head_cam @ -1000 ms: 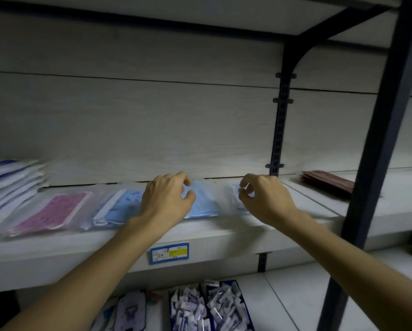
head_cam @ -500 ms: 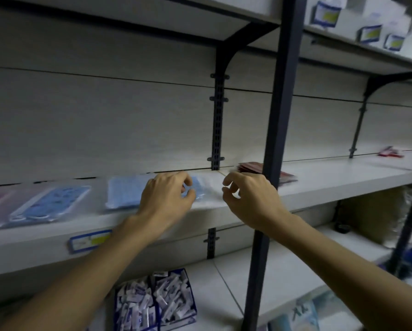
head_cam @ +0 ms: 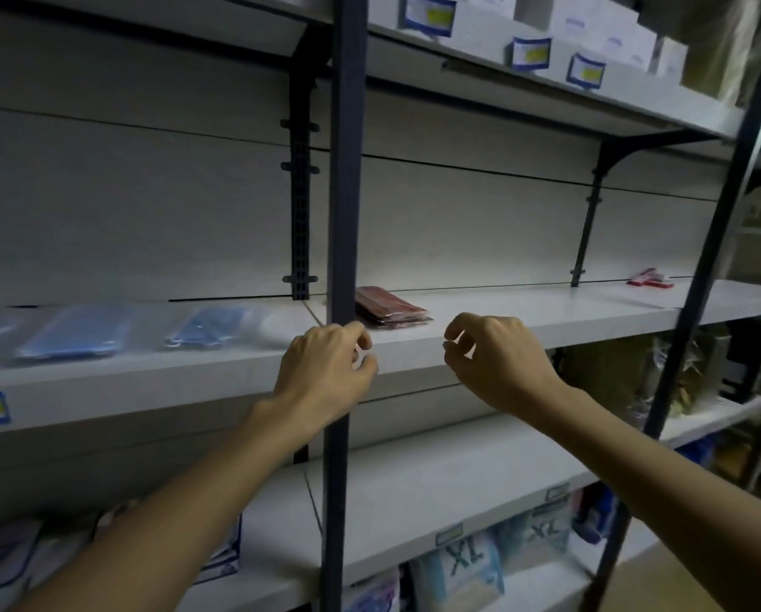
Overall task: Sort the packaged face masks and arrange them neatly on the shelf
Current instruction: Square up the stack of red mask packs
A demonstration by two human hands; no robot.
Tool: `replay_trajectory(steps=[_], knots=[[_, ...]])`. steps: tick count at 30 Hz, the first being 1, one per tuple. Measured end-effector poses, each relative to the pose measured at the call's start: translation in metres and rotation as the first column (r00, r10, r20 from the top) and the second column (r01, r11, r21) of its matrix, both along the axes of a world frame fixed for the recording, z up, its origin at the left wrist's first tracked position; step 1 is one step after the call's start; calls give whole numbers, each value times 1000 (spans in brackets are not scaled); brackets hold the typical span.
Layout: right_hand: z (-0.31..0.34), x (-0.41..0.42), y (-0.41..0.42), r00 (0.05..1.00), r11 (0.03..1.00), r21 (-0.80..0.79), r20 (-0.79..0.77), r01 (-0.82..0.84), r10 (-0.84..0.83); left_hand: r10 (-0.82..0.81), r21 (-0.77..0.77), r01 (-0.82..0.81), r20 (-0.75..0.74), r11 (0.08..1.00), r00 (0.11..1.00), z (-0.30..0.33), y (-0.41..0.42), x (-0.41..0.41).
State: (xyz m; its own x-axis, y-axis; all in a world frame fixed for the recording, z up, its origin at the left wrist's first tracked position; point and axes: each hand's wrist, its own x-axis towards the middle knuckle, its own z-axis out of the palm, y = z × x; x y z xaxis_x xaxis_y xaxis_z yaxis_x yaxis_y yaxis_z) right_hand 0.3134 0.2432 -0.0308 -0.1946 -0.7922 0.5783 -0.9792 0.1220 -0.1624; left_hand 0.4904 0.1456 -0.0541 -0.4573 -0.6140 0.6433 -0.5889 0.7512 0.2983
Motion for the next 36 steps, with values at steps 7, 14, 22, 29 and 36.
replay_trajectory(steps=[7, 14, 22, 29, 36], knots=[[-10, -53, -4, 995, 1000, -5, 100, -5, 6, -47, 37, 46, 30, 998, 998, 1, 11, -60], [-12, -107, -40, 996, 1000, 3, 90, 1, -1, -47, 38, 44, 69, 998, 997, 8, -24, -122], [-3, -152, -117, 998, 1000, 17, 67, -5, 4, 38, 74, -38, -6, 997, 999, 17, -96, -155], [-13, -169, -187, 988, 996, 58, 140, -70, 61, 175, 92, -176, 16, 980, 984, 5, -136, -164], [-12, -182, -238, 967, 974, 142, 210, -174, 142, 450, 182, -442, 0, 878, 893, 9, -154, -172]])
